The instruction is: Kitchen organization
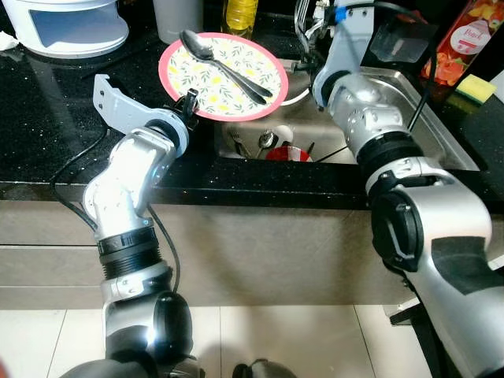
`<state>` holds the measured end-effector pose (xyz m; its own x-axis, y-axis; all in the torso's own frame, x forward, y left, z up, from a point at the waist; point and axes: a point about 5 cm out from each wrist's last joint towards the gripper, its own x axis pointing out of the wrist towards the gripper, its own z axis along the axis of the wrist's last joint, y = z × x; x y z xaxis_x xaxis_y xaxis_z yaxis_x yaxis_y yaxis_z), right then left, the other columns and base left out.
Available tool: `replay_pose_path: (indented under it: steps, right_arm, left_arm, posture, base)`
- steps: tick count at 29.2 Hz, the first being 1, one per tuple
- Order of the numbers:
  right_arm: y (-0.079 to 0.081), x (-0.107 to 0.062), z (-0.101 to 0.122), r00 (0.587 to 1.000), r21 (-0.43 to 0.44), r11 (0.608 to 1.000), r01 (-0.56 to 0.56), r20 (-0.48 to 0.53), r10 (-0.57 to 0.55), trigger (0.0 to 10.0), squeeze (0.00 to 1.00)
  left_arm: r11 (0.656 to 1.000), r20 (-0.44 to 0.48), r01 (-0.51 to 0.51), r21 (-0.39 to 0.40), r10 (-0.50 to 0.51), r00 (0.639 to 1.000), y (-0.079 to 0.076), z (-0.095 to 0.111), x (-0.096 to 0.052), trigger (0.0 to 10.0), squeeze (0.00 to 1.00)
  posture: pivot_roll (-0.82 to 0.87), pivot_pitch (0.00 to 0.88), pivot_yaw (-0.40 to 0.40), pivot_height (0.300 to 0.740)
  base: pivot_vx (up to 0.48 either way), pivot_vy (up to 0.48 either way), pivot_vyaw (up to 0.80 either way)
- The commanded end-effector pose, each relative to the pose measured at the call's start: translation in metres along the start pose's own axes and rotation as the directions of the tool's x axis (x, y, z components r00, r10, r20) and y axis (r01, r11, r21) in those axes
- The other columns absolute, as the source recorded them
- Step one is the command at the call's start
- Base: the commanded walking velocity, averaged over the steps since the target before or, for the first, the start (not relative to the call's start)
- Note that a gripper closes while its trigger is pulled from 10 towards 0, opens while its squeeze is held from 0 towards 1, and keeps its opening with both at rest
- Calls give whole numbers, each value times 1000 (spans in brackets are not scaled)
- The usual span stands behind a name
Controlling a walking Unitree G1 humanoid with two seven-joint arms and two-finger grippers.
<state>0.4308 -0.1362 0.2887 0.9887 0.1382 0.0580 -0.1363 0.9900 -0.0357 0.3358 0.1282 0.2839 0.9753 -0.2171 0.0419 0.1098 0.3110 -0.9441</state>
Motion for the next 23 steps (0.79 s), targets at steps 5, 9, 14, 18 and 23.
replay_pose_path:
  steps: [5,9,14,18,23]
  right_arm:
    - [2,-4,-36,989,-62,998,-9,-145,-1,10000,0]
    - [4,-9,-62,969,-68,997,-22,-247,5,10000,0]
    - [7,-12,-73,957,-97,994,-49,-291,19,10000,0]
    - [8,-11,-72,960,-70,997,-16,-280,-5,10000,0]
    - [5,-8,-59,973,-102,995,7,-228,-30,10000,1000]
  left_arm:
    - [999,1,44,-21,-44,999,-6,-3,-4,10000,0]
    - [999,7,43,-17,-43,999,-9,-4,-9,10000,0]
    - [998,34,55,-4,-55,998,-21,3,-16,10000,0]
    - [997,24,68,29,-68,997,-26,6,-10,10000,0]
    - [995,28,84,45,-85,996,-31,8,-11,10000,0]
  posture:
    - [178,79,-134,740]
    - [201,108,-138,740]
    - [210,148,-138,740]
    - [247,74,-120,740]
    - [250,91,-131,740]
  base:
    - [0,0,0]
    - [0,0,0]
    - [0,0,0]
    - [0,0,0]
    - [0,0,0]
